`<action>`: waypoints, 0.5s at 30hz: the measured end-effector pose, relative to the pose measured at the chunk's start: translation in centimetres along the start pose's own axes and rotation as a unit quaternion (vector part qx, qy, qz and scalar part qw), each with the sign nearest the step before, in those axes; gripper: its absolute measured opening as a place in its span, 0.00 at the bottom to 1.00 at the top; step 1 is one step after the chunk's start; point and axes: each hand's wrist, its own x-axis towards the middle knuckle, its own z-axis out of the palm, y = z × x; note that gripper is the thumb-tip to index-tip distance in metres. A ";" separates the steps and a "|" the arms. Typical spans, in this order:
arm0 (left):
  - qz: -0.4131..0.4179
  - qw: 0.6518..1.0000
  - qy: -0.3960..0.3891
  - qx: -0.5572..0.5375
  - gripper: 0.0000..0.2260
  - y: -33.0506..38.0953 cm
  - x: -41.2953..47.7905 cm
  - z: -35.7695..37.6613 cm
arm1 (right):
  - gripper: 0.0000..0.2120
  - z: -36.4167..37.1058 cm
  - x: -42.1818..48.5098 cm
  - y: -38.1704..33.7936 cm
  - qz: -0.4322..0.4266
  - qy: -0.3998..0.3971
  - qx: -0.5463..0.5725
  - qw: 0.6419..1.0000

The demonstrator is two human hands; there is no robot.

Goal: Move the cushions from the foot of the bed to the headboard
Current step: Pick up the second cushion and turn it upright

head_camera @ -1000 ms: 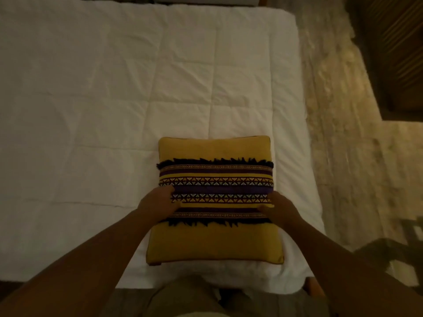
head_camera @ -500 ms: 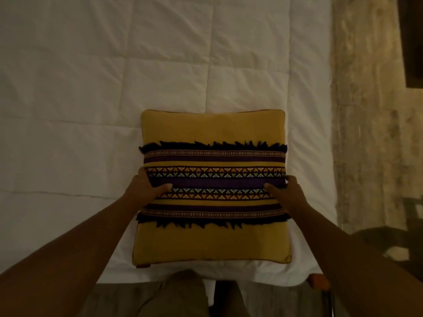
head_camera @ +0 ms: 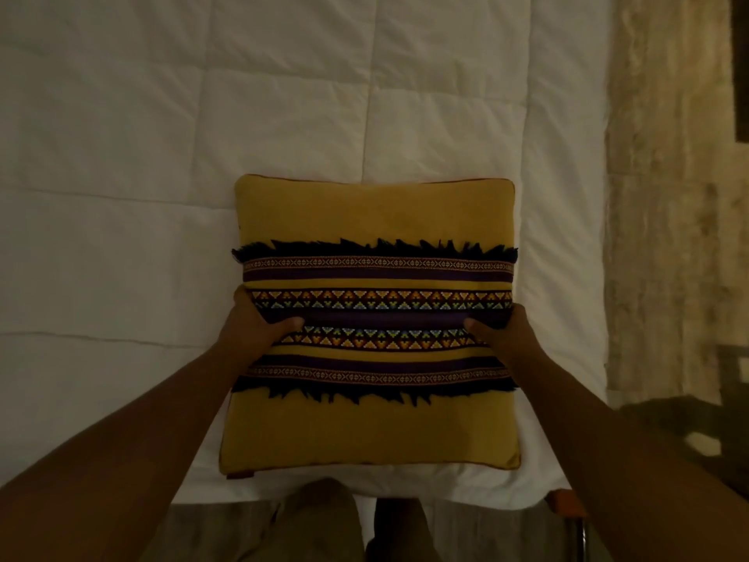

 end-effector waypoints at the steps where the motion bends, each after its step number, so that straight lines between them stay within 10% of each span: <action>1: -0.005 1.000 -0.006 -0.006 0.49 0.1 0.0 -0.3 | 0.37 -0.1 -0.2 -0.3 -0.005 0.002 -0.003 1.000; 15: -0.020 0.987 0.053 -0.149 0.41 0.9 -9.0 1.2 | 0.20 -4.1 -2.1 -10.3 -0.101 -0.039 -0.026 0.994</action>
